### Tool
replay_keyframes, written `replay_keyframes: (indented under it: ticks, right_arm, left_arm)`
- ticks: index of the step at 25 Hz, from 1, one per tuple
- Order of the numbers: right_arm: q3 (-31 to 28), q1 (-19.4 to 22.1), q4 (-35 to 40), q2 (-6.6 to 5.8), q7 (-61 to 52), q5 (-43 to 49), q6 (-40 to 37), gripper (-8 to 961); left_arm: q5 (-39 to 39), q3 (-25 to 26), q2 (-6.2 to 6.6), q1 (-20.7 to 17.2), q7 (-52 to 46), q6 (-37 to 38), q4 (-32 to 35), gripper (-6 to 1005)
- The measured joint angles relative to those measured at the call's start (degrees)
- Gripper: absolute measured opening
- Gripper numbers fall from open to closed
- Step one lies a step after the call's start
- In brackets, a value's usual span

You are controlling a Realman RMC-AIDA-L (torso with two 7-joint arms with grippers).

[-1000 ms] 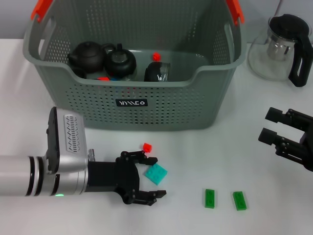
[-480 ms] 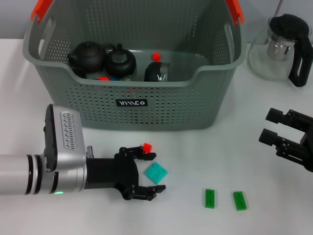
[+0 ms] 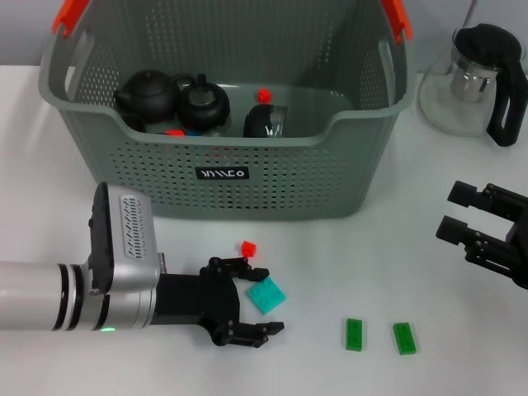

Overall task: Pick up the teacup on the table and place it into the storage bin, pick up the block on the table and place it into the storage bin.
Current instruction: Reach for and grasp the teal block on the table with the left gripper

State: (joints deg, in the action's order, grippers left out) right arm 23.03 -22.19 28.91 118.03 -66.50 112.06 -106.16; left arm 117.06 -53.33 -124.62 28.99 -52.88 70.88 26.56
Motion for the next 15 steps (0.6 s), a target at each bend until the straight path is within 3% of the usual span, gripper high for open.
replay_keyframes:
  ticks: [15]
  right_arm:
    - [0.0,-0.1,0.2,0.00,0.0,0.0,0.0,669]
  left_arm:
    - [-0.5,-0.6,0.00,0.8,0.4,0.5,-0.1,804]
